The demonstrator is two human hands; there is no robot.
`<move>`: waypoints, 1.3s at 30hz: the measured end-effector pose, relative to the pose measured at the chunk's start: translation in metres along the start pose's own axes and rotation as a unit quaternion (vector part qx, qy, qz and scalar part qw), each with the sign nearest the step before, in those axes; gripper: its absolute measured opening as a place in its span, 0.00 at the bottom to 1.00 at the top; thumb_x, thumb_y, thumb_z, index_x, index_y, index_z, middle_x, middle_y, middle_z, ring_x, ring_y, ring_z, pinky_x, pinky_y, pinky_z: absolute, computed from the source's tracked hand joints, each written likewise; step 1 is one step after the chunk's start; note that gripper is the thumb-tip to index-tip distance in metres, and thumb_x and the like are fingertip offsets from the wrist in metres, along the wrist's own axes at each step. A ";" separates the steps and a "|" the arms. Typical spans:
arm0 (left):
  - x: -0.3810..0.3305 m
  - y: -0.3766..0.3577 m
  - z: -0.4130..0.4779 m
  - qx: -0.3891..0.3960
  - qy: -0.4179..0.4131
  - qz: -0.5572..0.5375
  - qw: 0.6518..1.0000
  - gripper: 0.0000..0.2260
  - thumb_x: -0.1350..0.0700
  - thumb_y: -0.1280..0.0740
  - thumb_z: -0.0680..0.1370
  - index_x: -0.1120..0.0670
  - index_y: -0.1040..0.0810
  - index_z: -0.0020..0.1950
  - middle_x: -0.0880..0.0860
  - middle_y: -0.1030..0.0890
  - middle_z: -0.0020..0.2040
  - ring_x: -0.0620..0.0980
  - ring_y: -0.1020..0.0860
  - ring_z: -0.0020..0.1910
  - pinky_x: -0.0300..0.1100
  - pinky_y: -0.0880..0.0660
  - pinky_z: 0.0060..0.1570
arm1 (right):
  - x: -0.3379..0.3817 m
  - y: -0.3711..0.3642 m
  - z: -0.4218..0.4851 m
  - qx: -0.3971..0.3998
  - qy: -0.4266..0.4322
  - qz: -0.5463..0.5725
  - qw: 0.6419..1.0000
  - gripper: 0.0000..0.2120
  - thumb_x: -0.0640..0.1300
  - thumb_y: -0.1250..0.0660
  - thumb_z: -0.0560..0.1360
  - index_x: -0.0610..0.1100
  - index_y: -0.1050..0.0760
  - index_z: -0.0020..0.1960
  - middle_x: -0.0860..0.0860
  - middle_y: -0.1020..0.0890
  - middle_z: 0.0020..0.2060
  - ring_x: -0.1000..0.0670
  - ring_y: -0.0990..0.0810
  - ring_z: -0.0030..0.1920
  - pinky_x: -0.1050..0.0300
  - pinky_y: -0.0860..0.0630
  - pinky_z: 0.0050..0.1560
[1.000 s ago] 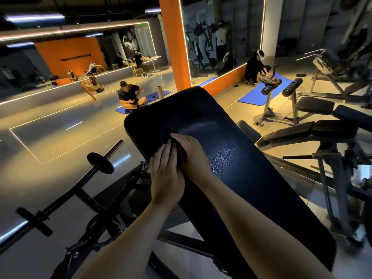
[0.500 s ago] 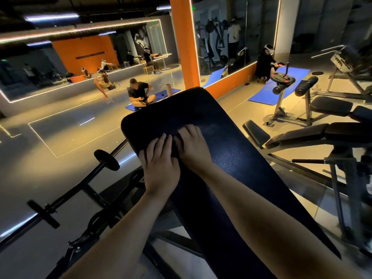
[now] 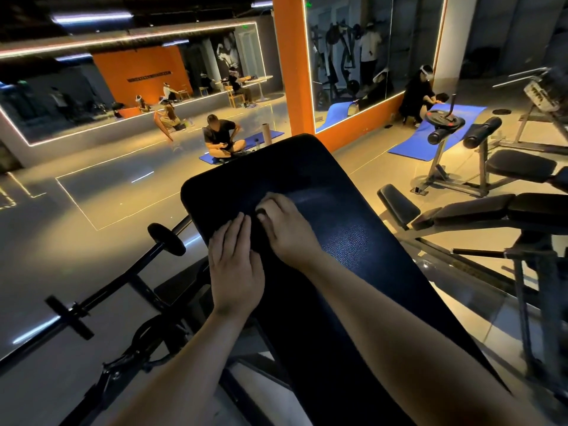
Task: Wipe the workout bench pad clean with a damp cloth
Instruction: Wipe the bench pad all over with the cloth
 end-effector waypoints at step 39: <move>0.010 0.002 -0.007 0.033 -0.112 -0.037 0.992 0.25 0.56 0.47 0.79 0.56 0.36 0.78 0.53 0.35 0.78 0.50 0.42 0.78 0.53 0.47 0.77 | 0.008 -0.005 -0.028 -0.176 -0.376 0.003 0.910 0.22 0.36 0.43 0.77 0.38 0.27 0.70 0.42 0.28 0.71 0.40 0.37 0.76 0.48 0.43 0.78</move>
Point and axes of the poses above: each hand's wrist, its own z-axis towards the middle knuckle, its own y-axis out of the back of the hand, x = y × z, the point moved 4 cm from there along z, towards the middle knuckle
